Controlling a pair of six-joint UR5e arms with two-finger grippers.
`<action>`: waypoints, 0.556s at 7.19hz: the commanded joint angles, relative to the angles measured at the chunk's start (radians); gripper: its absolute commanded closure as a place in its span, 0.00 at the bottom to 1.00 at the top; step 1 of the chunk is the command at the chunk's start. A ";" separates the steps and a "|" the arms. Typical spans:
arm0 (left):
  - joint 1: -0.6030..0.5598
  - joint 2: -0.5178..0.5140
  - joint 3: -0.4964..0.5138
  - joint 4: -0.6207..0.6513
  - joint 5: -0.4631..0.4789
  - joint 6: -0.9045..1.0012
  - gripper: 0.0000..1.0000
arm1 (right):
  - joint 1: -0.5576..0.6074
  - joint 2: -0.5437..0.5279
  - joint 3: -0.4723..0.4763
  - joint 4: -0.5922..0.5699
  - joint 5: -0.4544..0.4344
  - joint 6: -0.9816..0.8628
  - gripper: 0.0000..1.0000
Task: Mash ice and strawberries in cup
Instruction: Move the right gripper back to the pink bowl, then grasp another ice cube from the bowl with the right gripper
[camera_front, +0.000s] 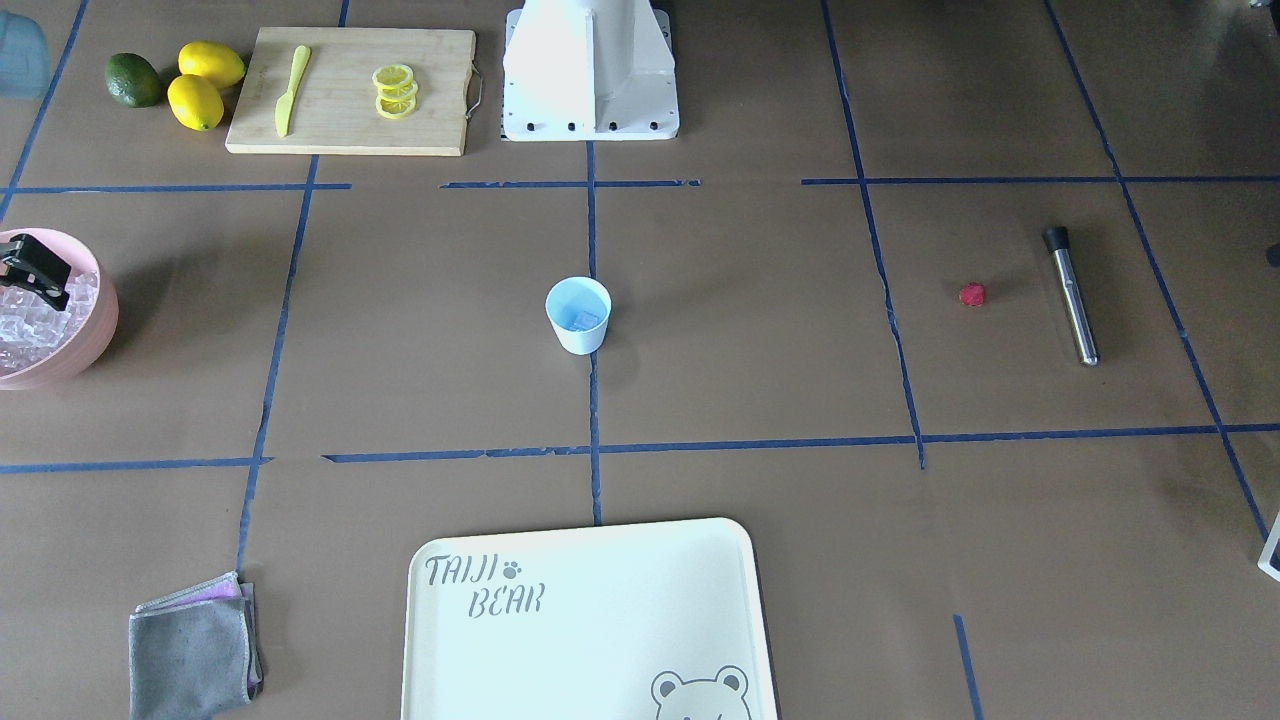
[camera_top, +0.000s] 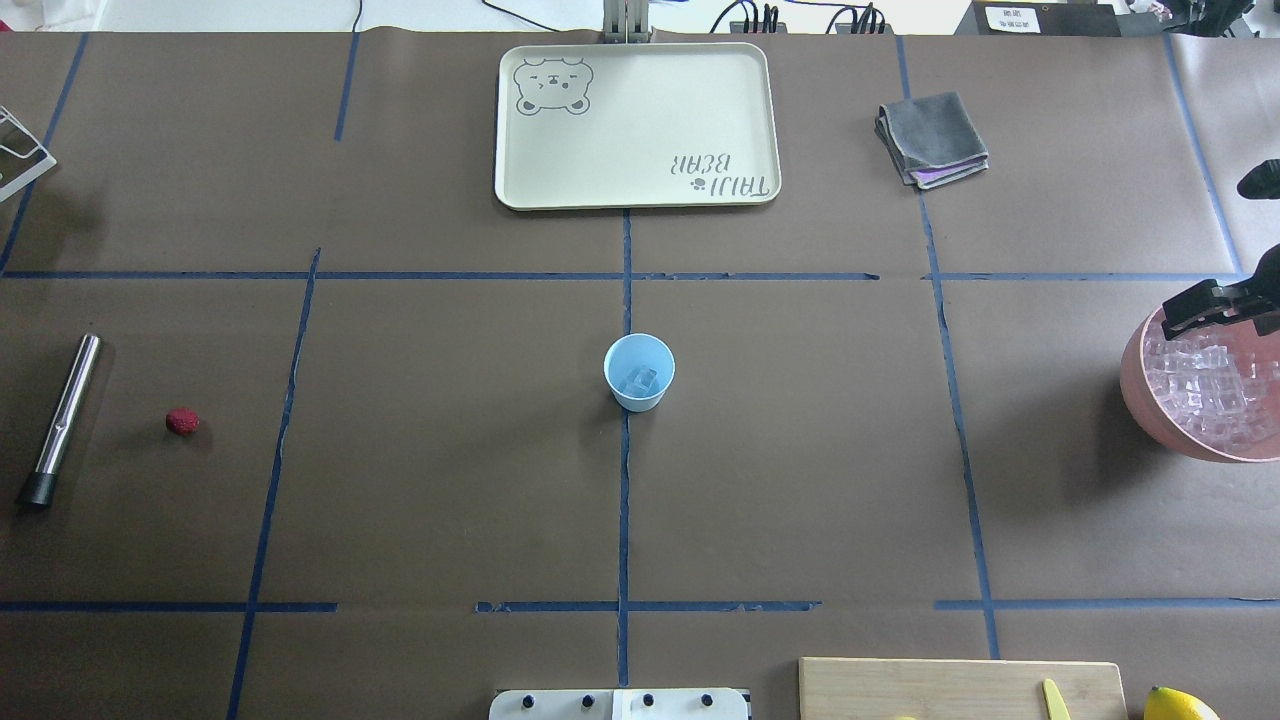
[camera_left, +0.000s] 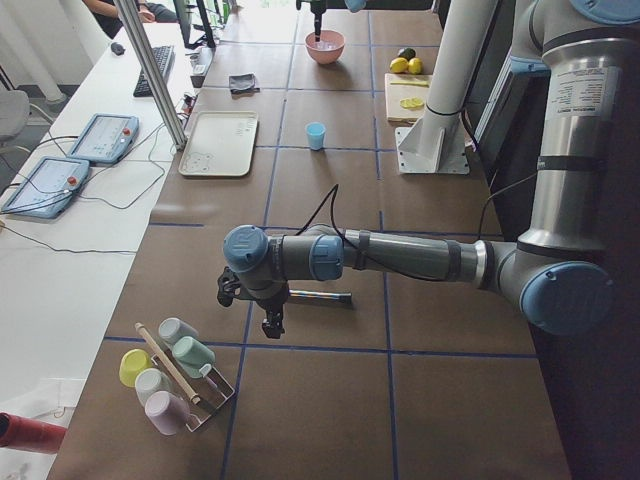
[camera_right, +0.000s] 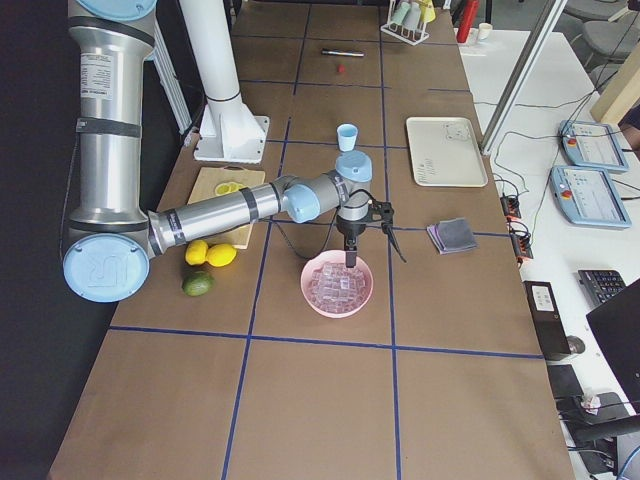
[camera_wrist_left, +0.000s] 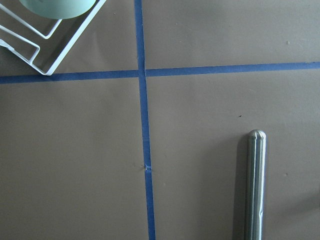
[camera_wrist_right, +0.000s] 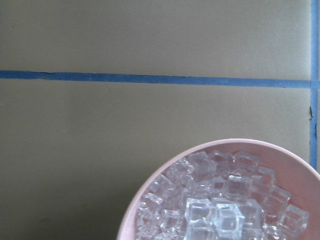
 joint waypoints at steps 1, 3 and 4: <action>0.000 0.000 -0.002 0.000 0.000 0.000 0.00 | 0.008 -0.014 -0.041 0.000 0.000 -0.011 0.01; -0.001 0.002 -0.004 0.000 0.000 -0.002 0.00 | 0.005 0.001 -0.075 0.000 0.002 -0.011 0.10; -0.001 0.002 -0.004 0.000 0.000 0.000 0.00 | 0.005 0.001 -0.087 0.015 0.002 -0.008 0.11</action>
